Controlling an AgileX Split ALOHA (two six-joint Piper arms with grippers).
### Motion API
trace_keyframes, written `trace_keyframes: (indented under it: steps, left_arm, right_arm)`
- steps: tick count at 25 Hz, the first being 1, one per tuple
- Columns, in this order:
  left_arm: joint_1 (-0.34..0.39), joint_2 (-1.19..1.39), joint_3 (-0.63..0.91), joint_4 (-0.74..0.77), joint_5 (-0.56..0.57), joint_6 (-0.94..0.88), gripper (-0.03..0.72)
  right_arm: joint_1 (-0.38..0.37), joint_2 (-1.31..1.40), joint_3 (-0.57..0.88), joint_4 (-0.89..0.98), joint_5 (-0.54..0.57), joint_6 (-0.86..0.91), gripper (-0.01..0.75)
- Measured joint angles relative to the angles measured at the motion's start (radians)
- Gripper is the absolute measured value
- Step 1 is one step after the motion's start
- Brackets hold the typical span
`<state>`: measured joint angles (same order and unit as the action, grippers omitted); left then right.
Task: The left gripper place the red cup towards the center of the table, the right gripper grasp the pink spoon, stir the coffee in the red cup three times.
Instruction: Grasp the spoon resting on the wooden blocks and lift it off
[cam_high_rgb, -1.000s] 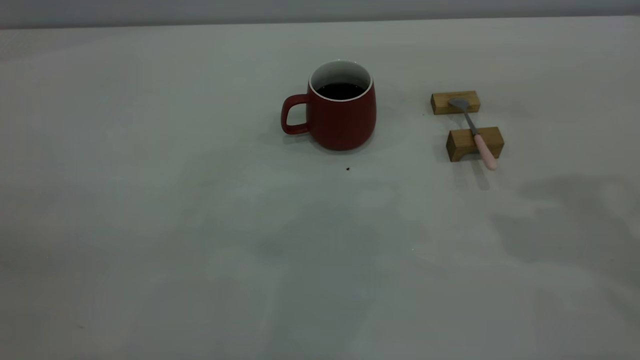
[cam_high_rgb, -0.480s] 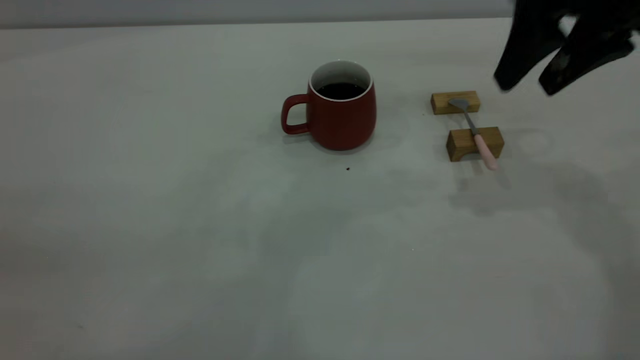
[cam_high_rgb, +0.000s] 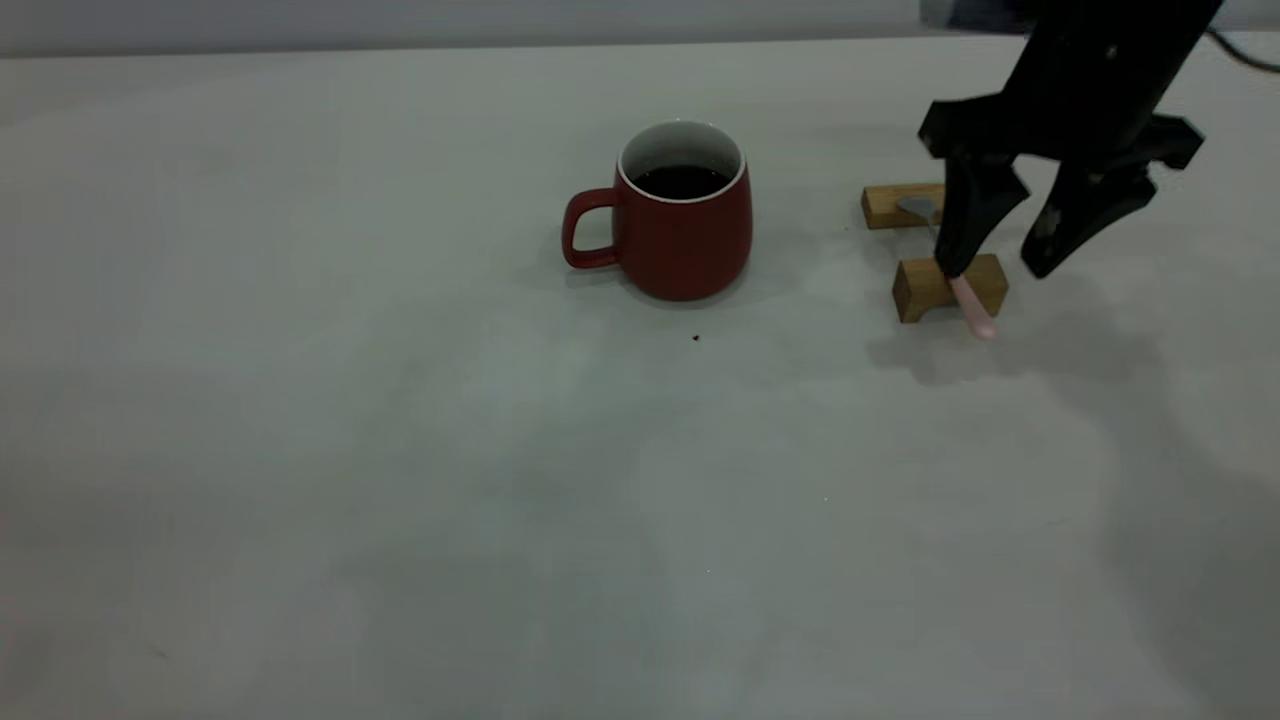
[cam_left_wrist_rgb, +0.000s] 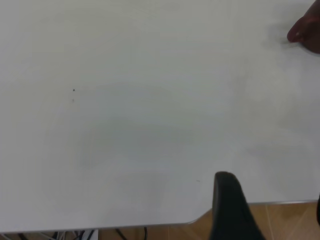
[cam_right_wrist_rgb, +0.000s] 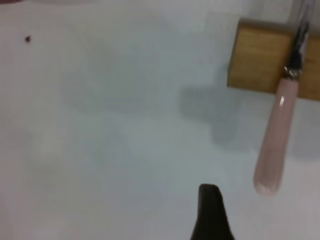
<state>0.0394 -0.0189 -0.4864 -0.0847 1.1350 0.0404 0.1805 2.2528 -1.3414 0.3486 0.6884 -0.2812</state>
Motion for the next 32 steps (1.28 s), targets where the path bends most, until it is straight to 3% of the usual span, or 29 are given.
trace_keyframes:
  steps: [21, 24, 29, 32]
  left_arm:
    - [0.0, 0.0, 0.0, 0.0, 0.0, 0.0, 0.482]
    - [0.0, 0.0, 0.0, 0.0, 0.0, 0.0, 0.482]
    - [0.0, 0.0, 0.0, 0.0, 0.0, 0.001, 0.482]
    - [0.0, 0.0, 0.0, 0.0, 0.0, 0.001, 0.482]
  right_arm:
    - [0.01, 0.138, -0.021, 0.082, -0.089, -0.041, 0.572]
    - [0.01, 0.138, -0.024, 0.083, -0.092, -0.043, 0.472]
    - [0.01, 0.138, -0.024, 0.084, -0.071, -0.042, 0.121]
    - [0.01, 0.134, -0.041, 0.082, -0.013, -0.042, 0.123]
